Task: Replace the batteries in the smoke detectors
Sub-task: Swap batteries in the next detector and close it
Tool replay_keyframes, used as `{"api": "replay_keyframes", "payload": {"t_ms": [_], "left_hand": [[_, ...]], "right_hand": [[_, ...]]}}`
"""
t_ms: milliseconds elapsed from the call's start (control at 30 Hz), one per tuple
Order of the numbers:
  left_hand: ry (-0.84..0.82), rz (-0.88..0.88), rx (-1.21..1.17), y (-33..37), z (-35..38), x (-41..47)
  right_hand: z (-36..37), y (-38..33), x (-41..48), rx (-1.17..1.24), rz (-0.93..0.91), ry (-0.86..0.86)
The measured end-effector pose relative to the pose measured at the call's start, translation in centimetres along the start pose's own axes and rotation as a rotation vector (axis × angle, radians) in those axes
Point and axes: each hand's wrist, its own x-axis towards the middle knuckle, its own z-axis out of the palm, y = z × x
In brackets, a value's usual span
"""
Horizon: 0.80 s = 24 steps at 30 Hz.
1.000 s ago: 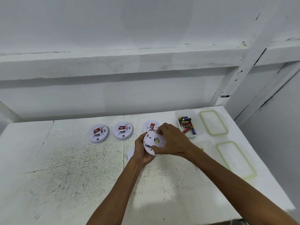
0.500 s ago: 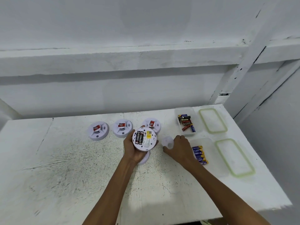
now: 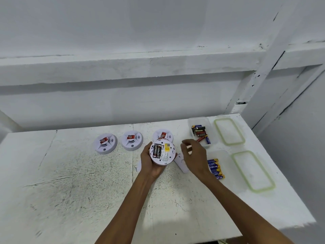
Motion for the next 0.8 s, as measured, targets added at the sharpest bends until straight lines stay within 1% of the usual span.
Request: {"api": "replay_keyframes", "payload": {"t_ms": [33, 100, 200, 300, 533, 700, 800], "left_hand": [[0.007, 0.001, 0.007, -0.3, 0.1, 0.2], [0.014, -0.015, 0.014, -0.8, 0.4, 0.4], [0.038, -0.009, 0.017, -1.5, 1.1, 0.5], [0.053, 0.007, 0.039, -2.3, 1.4, 0.9], [0.060, 0.017, 0.054, -3.7, 1.8, 1.4], [0.069, -0.017, 0.099, -5.0, 2.4, 1.8], [0.060, -0.041, 0.129, -5.7, 3.0, 1.6]], "right_hand": [[-0.3, -0.7, 0.1, 0.024, -0.070, 0.004], [-0.7, -1.9, 0.1, 0.016, -0.218, -0.060], [-0.6, -2.6, -0.1, -0.087, -0.297, -0.168], [-0.7, -2.5, -0.1, -0.200, -0.295, -0.210], [-1.7, -2.5, 0.4, -0.274, -0.289, -0.271], [-2.5, -2.3, 1.5, -0.396, -0.293, -0.334], [-2.9, -2.2, 2.5, -0.495, -0.263, -0.399]]}}
